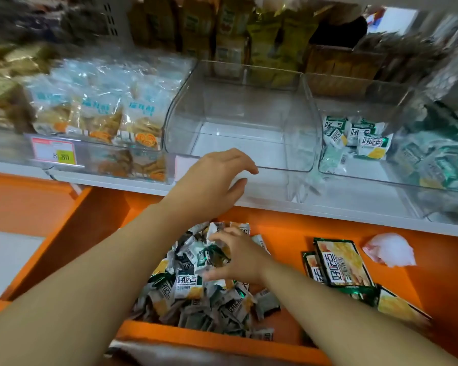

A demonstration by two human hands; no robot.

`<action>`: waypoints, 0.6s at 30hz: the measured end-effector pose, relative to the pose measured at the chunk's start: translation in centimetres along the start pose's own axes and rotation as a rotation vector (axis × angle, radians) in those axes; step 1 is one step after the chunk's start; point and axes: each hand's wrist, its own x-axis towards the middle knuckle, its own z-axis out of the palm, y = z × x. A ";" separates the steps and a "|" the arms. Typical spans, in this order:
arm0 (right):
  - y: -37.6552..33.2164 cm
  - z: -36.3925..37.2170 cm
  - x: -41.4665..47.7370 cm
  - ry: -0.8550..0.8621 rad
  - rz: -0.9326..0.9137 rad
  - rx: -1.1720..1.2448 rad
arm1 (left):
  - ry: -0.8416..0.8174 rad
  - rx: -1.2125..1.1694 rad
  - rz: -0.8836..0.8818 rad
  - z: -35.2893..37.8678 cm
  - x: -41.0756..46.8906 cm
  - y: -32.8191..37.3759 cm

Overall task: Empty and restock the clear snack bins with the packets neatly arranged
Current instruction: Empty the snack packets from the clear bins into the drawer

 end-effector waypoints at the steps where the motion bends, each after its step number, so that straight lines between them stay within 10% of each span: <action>1: -0.4 0.0 0.3 -0.002 -0.009 0.037 | 0.005 0.000 -0.002 0.0 0.0 0.0; 18: 2.4 -18.4 -12.9 0.677 -0.195 0.173 | 0.069 -0.165 -0.099 1.8 6.5 5.2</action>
